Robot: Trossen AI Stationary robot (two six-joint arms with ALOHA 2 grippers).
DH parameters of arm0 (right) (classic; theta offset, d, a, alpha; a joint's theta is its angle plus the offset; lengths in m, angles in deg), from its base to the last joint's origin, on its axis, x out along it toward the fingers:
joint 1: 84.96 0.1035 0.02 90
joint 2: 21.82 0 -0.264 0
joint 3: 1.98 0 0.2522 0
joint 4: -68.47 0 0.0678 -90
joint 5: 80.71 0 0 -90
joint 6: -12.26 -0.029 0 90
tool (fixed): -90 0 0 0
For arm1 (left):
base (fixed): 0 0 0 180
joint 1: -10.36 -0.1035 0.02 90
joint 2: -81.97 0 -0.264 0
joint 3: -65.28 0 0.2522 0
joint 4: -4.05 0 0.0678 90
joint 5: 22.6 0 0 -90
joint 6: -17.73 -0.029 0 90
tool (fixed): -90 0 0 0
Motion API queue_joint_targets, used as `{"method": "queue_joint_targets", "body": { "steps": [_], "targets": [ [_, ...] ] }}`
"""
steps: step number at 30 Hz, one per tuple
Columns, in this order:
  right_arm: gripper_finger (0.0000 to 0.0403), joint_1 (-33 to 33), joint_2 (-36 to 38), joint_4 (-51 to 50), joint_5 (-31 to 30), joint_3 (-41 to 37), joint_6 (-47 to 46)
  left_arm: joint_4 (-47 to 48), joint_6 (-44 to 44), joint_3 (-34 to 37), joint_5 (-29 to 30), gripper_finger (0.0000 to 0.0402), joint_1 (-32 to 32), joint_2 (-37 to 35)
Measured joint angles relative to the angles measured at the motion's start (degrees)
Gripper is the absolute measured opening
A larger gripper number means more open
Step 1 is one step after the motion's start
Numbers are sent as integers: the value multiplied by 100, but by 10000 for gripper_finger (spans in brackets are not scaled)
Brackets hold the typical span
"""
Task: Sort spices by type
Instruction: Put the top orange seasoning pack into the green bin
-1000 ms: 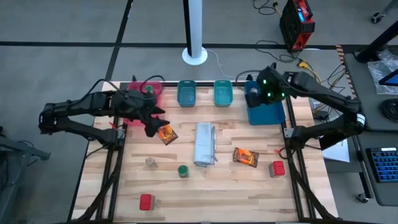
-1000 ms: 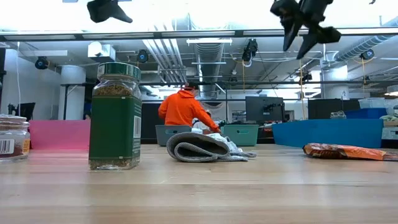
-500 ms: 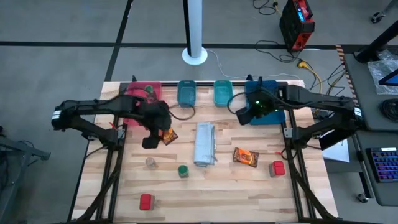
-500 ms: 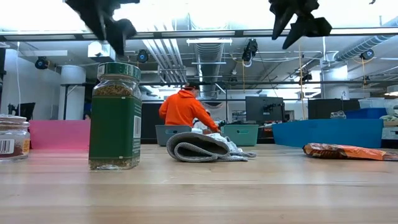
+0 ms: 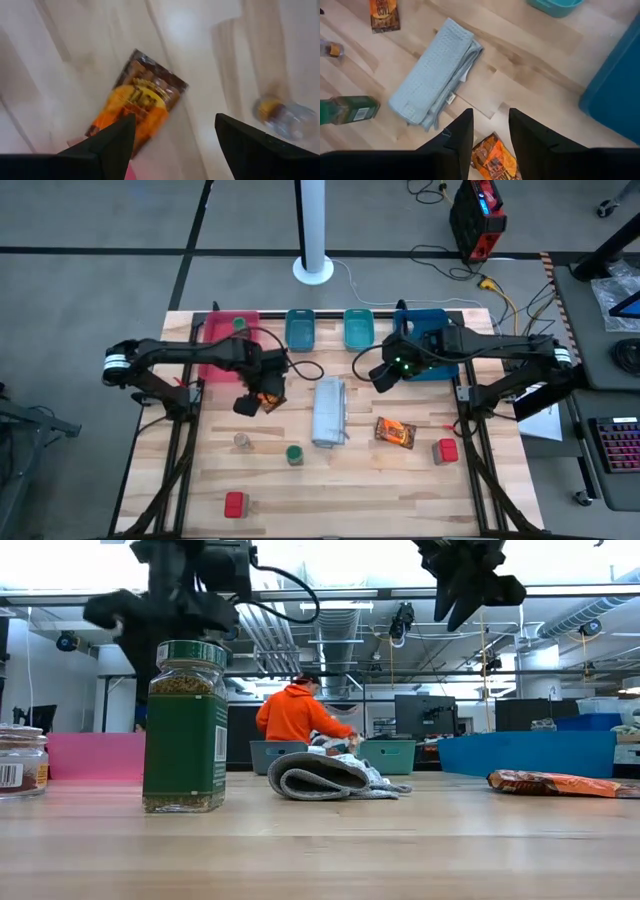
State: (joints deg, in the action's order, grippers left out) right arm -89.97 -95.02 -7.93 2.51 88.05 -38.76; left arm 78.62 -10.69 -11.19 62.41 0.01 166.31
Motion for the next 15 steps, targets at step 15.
{"method": "queue_joint_targets", "body": {
  "steps": [15],
  "targets": [
    [112,9,98,2,-564,0,-4,-1126,-810,429,288,244,-402,360]
  ]
}}
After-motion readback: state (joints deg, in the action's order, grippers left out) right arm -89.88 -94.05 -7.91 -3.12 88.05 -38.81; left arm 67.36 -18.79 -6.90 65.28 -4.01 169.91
